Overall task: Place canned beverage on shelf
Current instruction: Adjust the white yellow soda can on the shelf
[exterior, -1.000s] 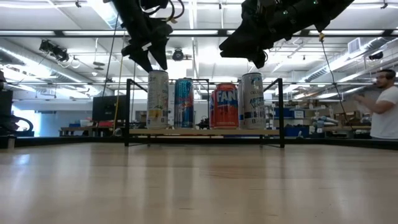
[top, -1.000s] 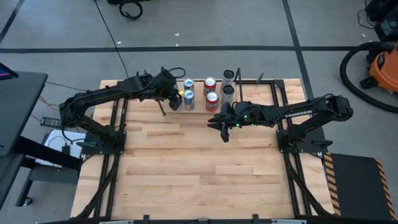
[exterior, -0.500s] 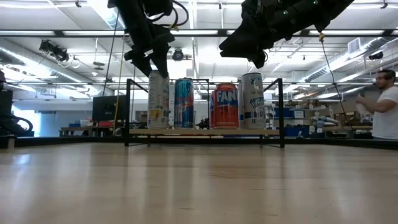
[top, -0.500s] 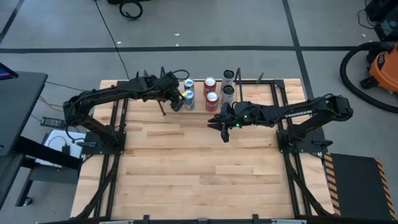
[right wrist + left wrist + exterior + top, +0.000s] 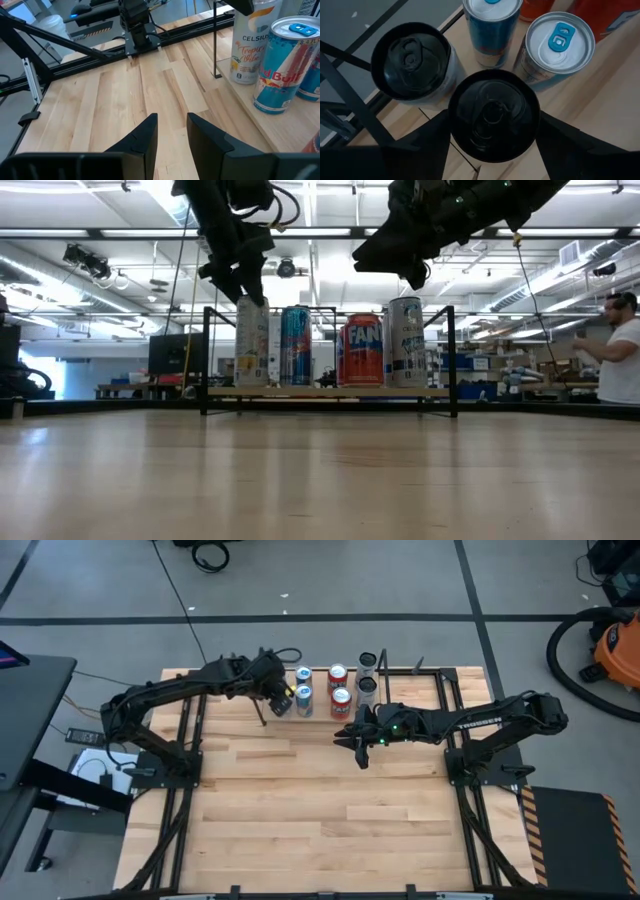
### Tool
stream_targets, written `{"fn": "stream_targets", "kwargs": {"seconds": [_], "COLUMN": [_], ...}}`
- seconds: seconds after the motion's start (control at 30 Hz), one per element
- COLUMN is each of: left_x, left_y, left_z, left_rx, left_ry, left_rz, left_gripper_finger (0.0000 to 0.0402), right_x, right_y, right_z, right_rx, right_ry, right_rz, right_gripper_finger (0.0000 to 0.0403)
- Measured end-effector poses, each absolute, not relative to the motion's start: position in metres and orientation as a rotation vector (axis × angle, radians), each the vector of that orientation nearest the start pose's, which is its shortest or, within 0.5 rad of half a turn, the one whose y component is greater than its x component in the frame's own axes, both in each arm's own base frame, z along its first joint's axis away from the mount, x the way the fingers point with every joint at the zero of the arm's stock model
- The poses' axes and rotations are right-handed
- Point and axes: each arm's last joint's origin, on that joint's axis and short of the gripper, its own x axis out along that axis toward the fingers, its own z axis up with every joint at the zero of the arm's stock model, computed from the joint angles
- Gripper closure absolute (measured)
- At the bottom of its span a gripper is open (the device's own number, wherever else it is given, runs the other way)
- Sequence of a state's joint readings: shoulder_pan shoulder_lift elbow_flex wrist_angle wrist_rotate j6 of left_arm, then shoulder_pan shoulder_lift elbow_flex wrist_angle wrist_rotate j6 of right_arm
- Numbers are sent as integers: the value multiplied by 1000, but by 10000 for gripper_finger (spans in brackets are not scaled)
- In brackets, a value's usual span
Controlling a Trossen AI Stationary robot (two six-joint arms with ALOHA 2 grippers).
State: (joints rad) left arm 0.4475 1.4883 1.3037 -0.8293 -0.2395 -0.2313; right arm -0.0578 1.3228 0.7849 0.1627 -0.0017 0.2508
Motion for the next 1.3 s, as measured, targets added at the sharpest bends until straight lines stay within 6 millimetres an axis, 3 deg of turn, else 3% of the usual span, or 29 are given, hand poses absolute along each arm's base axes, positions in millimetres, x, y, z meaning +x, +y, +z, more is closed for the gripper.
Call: {"fn": "stream_targets", "kwargs": {"seconds": [0.73,1.3], "left_x": [253,242], "left_y": [153,167], "left_z": [297,298], "left_rx": [-59,-13], "left_ry": [1111,1079], "left_rz": [451,262], "left_gripper_finger": [145,145], "right_x": [286,286], "right_y": [-16,-16], "right_z": [250,250], "right_rx": [259,259], "right_ry": [366,367], "right_rz": [-102,-102], "right_gripper_finger": [290,290]}}
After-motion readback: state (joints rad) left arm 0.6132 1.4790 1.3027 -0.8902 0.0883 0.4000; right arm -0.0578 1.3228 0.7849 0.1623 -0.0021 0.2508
